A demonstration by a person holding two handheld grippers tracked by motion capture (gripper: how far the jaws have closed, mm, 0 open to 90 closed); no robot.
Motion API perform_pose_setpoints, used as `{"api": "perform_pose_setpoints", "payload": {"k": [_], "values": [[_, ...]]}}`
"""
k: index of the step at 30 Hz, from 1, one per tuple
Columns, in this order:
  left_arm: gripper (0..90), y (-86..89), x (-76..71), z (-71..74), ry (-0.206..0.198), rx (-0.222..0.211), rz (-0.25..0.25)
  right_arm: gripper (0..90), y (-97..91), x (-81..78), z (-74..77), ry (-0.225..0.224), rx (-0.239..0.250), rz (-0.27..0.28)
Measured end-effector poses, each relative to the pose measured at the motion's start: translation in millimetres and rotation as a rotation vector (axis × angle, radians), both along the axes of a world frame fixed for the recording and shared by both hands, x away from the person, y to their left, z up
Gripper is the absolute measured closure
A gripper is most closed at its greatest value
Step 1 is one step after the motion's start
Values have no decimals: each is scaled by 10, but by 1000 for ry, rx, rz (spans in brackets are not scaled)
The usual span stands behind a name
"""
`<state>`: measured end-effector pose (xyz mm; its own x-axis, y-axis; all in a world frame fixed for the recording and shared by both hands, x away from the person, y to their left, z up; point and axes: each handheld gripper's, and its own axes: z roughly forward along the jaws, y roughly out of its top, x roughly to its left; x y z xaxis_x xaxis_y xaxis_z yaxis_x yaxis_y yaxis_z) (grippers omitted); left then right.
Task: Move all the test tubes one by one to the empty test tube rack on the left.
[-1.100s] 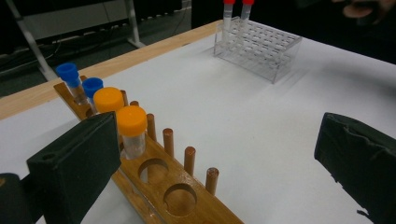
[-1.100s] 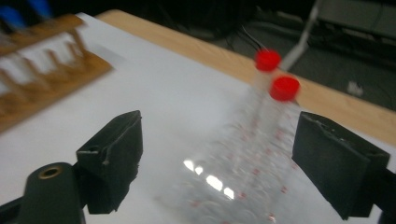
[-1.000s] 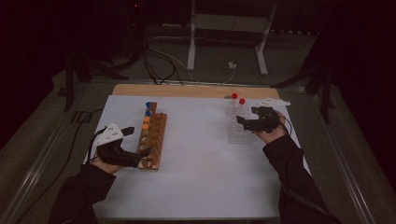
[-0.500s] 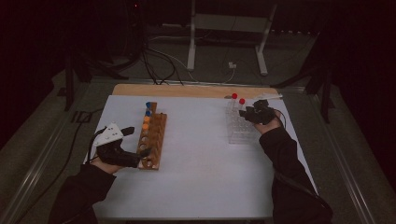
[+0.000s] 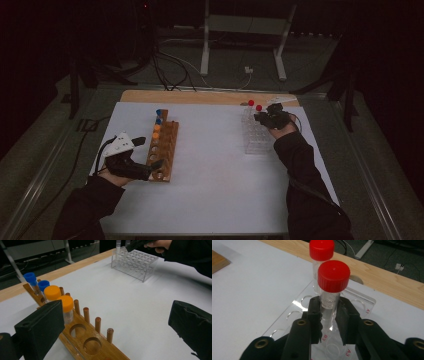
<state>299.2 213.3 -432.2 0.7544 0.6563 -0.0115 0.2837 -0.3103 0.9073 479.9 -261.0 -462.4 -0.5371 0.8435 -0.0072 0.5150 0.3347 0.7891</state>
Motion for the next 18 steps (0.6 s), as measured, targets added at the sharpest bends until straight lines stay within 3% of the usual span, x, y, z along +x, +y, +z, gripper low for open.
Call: {"api": "perform_pose_setpoints", "payload": {"k": [8, 18], "values": [[12, 1, 4, 2, 4, 0, -4, 753, 17, -6, 62, -5, -11, -3], [12, -14, 9, 9, 8, 5, -10, 753, 12, -109, 387, -70, -21, 15]]}}
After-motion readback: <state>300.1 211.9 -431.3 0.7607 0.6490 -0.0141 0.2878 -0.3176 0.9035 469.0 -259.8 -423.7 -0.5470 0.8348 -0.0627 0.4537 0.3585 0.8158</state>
